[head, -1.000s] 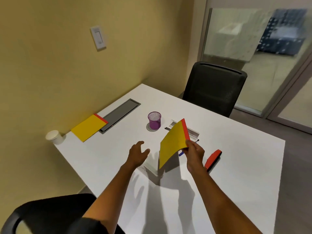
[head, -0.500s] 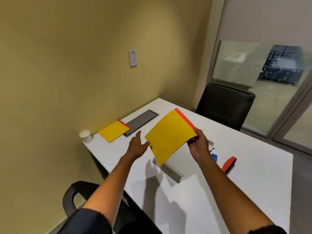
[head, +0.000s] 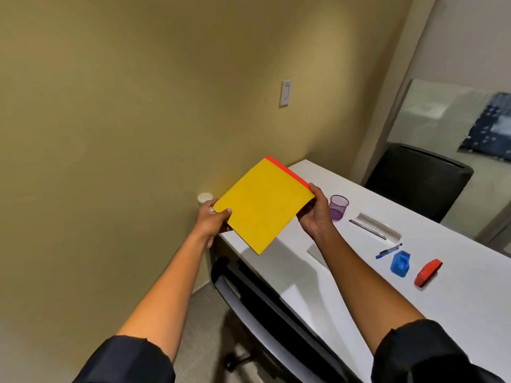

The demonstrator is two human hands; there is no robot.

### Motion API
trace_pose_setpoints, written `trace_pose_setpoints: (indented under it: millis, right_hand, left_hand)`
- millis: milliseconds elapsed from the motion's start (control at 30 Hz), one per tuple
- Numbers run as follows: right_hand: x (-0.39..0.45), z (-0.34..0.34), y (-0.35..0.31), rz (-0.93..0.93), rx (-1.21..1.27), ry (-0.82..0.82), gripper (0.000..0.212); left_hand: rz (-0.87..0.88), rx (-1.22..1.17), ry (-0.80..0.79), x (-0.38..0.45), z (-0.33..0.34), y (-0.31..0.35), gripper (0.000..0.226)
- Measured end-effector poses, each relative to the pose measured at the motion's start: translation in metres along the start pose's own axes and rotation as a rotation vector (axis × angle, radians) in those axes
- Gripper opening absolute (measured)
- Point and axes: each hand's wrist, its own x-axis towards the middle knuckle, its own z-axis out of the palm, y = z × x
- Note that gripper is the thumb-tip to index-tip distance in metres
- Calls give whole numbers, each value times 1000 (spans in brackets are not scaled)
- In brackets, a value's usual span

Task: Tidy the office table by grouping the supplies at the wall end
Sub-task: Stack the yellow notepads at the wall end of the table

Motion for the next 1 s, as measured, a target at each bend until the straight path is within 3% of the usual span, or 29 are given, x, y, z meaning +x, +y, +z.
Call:
trace_pose_setpoints:
  millis: [233, 467, 767, 1000]
  right_hand:
    - [23, 38, 83, 97, -88, 9, 17]
    - [70, 46, 157, 190, -41, 61, 20]
    - [178, 41, 199, 202, -6, 208, 24]
    - [230, 26, 199, 179, -182, 347, 17]
  left_hand:
    - [10, -41, 194, 18, -93, -22, 42]
    - [-36, -80, 286, 63, -142, -53, 40]
    - [-136, -27, 149, 195, -150, -59, 36]
    - [-239, -24, 18, 272, -122, -61, 37]
